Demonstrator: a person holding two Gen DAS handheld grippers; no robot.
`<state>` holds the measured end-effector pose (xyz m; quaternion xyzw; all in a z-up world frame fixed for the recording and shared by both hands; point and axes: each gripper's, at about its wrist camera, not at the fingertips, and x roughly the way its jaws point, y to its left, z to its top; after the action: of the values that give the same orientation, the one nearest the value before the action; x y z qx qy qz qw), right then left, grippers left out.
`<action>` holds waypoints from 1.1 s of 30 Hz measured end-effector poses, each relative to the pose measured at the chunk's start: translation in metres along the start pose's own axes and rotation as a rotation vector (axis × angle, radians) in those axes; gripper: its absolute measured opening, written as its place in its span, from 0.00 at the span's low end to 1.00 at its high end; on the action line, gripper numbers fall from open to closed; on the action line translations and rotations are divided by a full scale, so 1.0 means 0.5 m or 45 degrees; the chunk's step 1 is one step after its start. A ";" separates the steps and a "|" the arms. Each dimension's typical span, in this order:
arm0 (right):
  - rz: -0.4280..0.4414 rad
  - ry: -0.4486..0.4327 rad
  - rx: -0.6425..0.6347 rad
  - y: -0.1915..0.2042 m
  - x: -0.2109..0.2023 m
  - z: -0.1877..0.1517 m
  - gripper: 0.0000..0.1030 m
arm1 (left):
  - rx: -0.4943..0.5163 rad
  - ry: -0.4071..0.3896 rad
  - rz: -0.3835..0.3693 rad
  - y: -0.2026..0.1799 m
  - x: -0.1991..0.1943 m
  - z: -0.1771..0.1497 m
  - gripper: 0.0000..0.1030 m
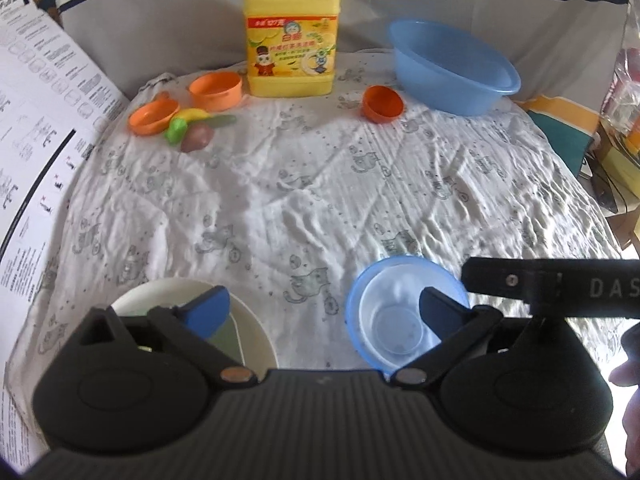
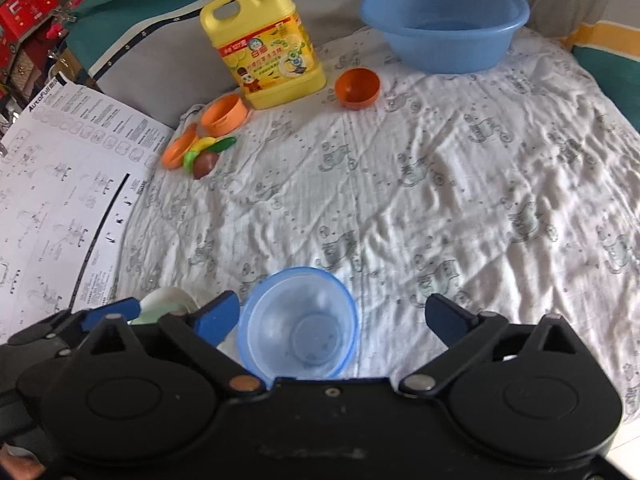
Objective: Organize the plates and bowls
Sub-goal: 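Move to the orange bowl and close both grippers on its rim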
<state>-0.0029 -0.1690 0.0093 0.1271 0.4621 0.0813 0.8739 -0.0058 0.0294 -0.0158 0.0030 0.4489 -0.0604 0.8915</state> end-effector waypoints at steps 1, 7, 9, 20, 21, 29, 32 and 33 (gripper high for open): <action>0.000 -0.003 0.001 -0.002 -0.001 0.000 0.99 | -0.007 0.003 -0.001 0.002 0.000 0.000 1.00; -0.018 -0.022 -0.012 -0.006 -0.003 0.005 1.00 | -0.015 0.000 -0.002 0.004 0.002 0.005 1.00; -0.021 -0.024 -0.005 -0.007 -0.002 0.006 1.00 | -0.010 0.002 -0.001 0.002 0.003 0.008 1.00; -0.047 -0.050 0.043 -0.034 0.015 0.050 1.00 | 0.005 -0.009 0.016 -0.003 0.025 0.062 1.00; -0.050 -0.057 0.048 -0.039 0.016 0.058 1.00 | 0.008 -0.015 0.020 -0.004 0.028 0.071 1.00; -0.074 -0.148 0.104 -0.069 0.047 0.142 1.00 | 0.048 -0.043 0.056 -0.017 0.075 0.158 1.00; -0.097 -0.221 0.106 -0.078 0.065 0.177 1.00 | 0.054 -0.051 0.046 -0.025 0.097 0.194 1.00; -0.098 -0.223 0.107 -0.083 0.071 0.189 1.00 | 0.057 -0.056 0.044 -0.029 0.107 0.207 1.00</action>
<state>0.0962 -0.2133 0.0203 0.1525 0.3917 0.0169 0.9072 0.1069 0.0033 0.0037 0.0295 0.4277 -0.0550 0.9018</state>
